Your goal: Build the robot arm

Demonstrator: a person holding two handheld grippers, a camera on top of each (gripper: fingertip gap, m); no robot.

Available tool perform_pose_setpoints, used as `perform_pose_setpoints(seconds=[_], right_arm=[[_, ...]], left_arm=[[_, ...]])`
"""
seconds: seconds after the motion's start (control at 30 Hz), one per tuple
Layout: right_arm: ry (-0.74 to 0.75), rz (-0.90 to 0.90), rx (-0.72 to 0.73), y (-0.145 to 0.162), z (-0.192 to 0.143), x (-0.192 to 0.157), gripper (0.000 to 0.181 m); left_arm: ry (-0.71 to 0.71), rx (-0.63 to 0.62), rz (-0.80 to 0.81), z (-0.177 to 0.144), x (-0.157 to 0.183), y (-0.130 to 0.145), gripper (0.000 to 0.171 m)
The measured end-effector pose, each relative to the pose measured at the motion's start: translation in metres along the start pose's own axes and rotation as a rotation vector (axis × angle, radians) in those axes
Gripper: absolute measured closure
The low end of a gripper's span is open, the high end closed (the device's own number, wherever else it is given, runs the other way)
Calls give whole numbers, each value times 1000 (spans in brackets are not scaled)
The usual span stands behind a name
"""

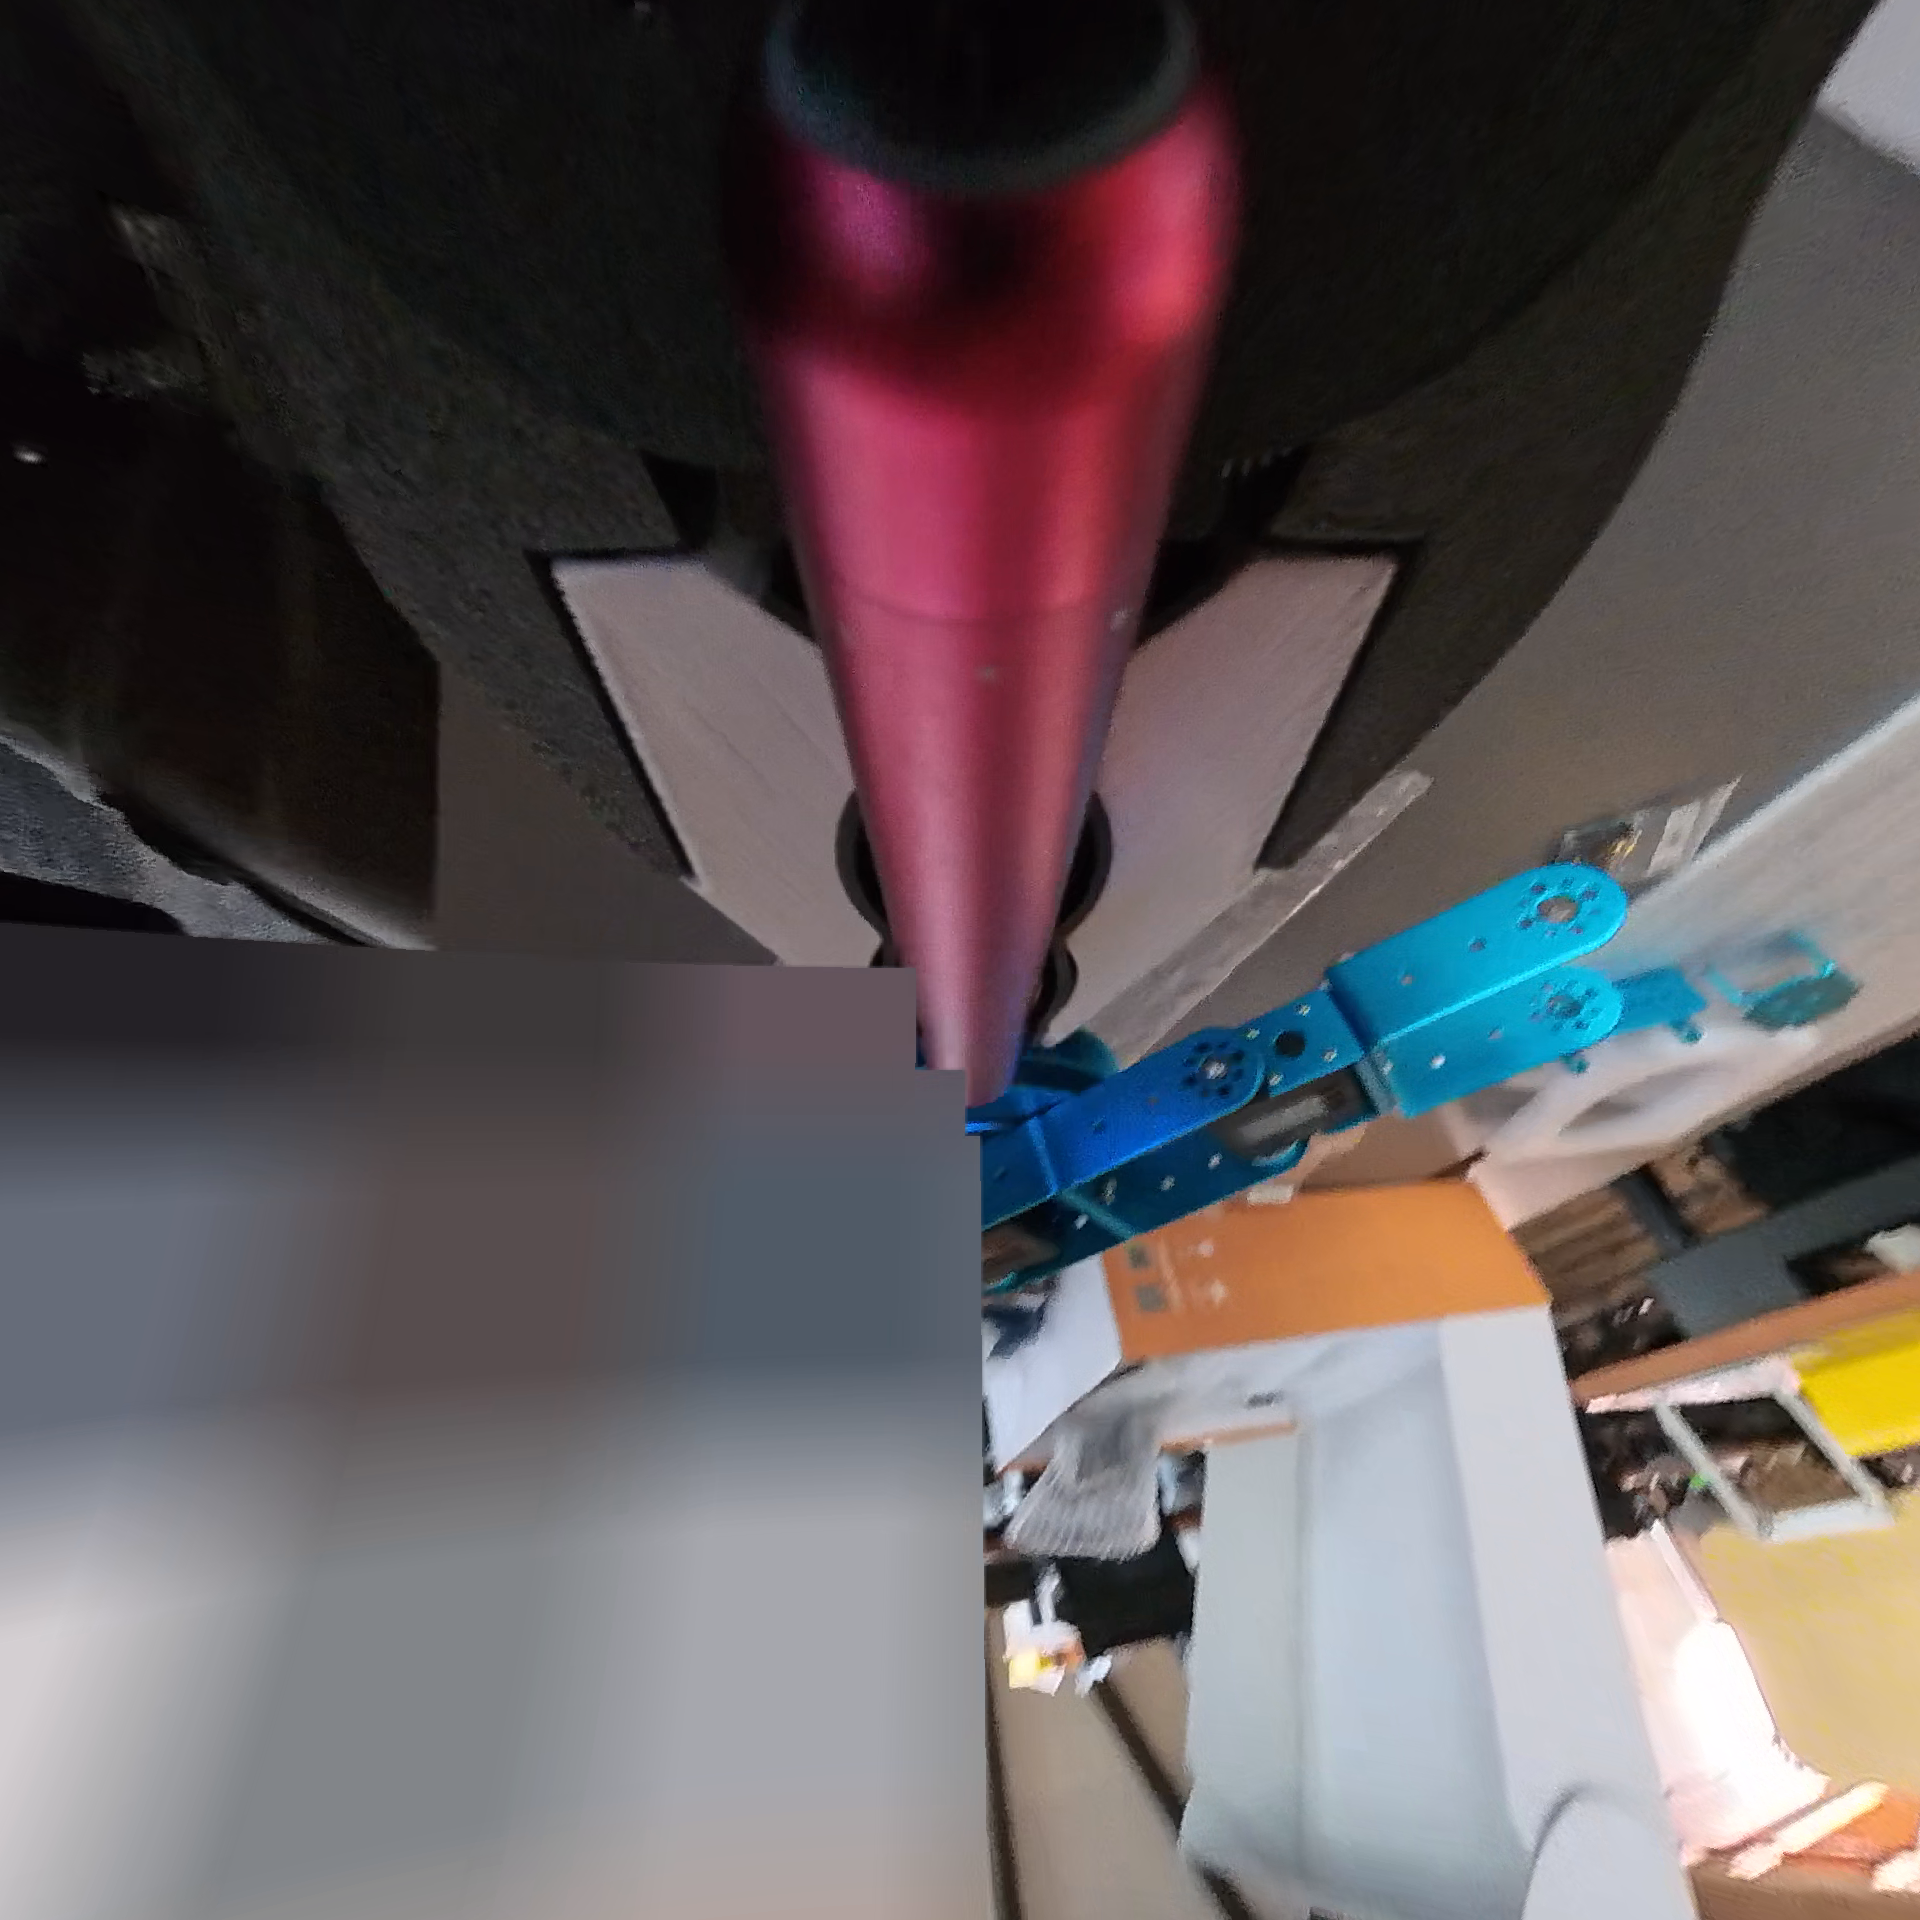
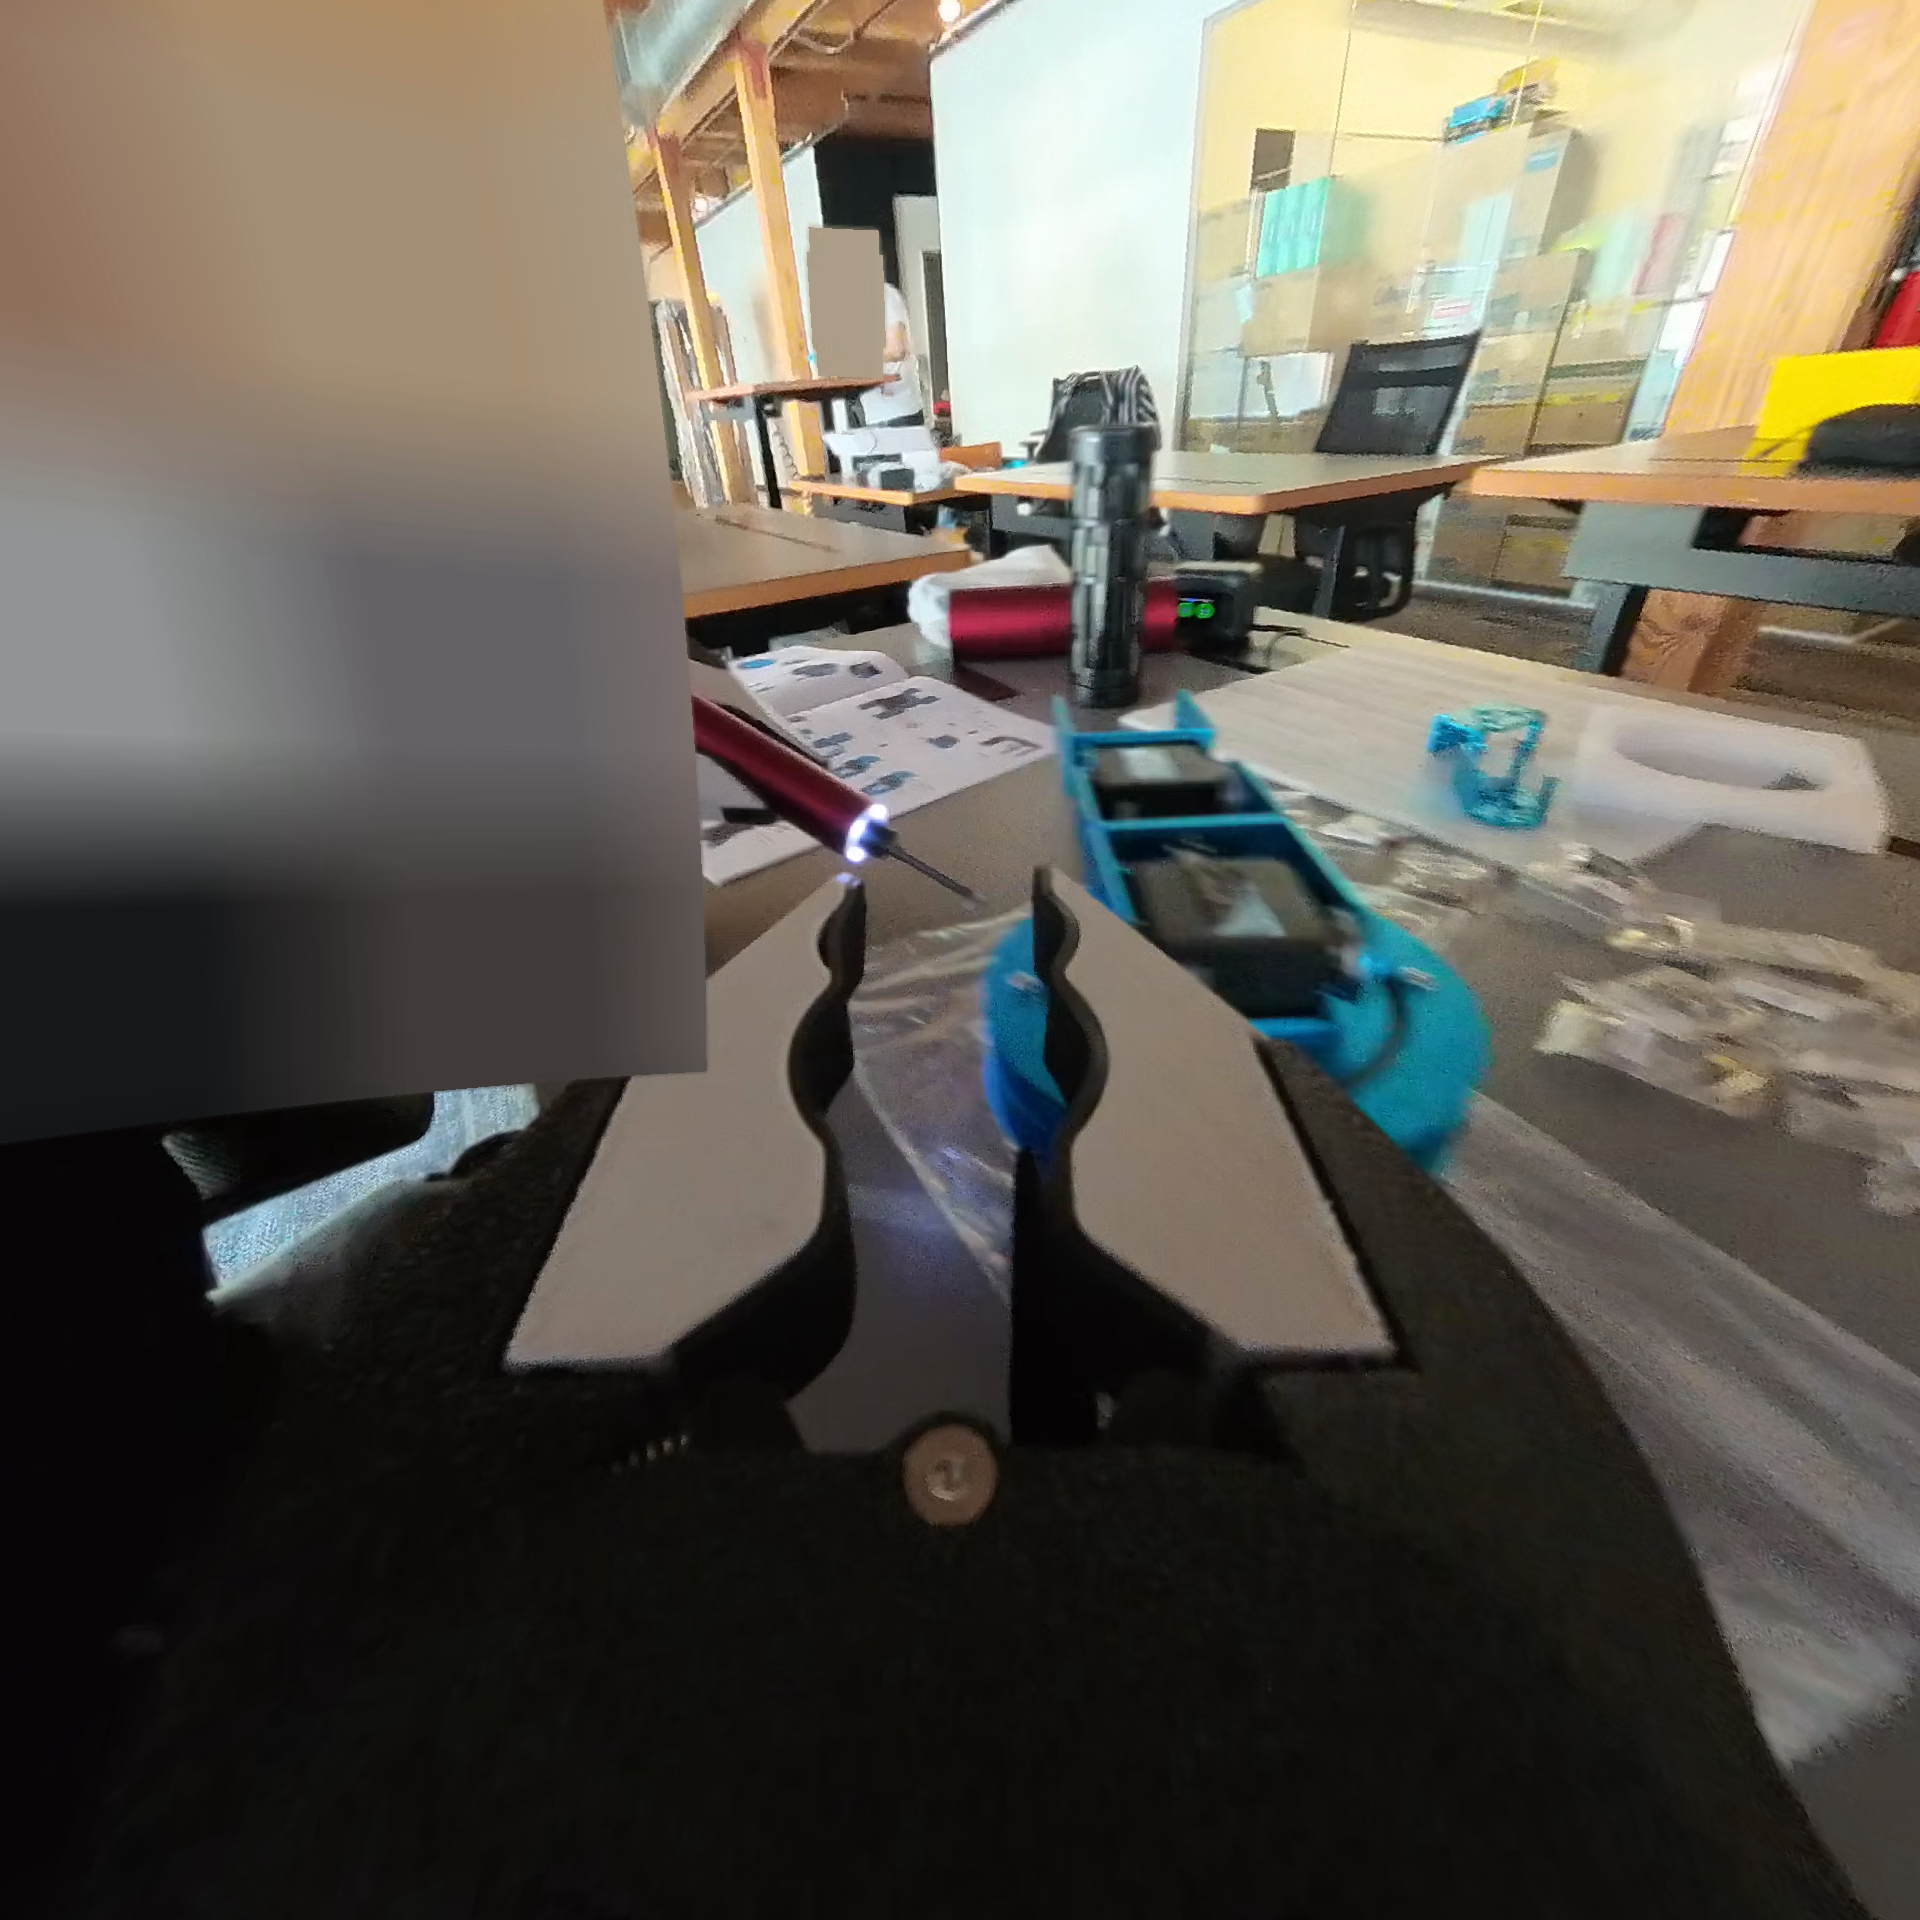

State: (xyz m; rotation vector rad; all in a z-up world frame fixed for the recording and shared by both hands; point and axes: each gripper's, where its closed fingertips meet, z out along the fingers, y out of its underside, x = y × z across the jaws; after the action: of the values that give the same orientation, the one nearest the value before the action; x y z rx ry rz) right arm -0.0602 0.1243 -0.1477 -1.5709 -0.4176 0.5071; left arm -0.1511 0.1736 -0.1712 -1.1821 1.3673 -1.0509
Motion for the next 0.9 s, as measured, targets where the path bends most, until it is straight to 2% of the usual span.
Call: perform_pose_setpoints(seconds=[0.07,0.13,0.2,0.27,0.5,0.9], right_arm=[[20,-12,-41,6,25,-24,149],[146,-139,-141,23,39,-21,147],[262,-231,-166,27,40,-11,151],[236,-218,-146,27,42,-19,153],[264,-263,-161,31,43,-19,159],[198,-168,-130,27,40,-26,170]], left_arm=[[45,69,22,-5,11,-8,151],[73,138,39,-10,19,-12,149],[77,151,50,-12,21,-13,151],[49,166,63,-13,20,-14,151],[108,168,9,-10,30,-15,152],[125,182,-2,-12,33,-16,152]])
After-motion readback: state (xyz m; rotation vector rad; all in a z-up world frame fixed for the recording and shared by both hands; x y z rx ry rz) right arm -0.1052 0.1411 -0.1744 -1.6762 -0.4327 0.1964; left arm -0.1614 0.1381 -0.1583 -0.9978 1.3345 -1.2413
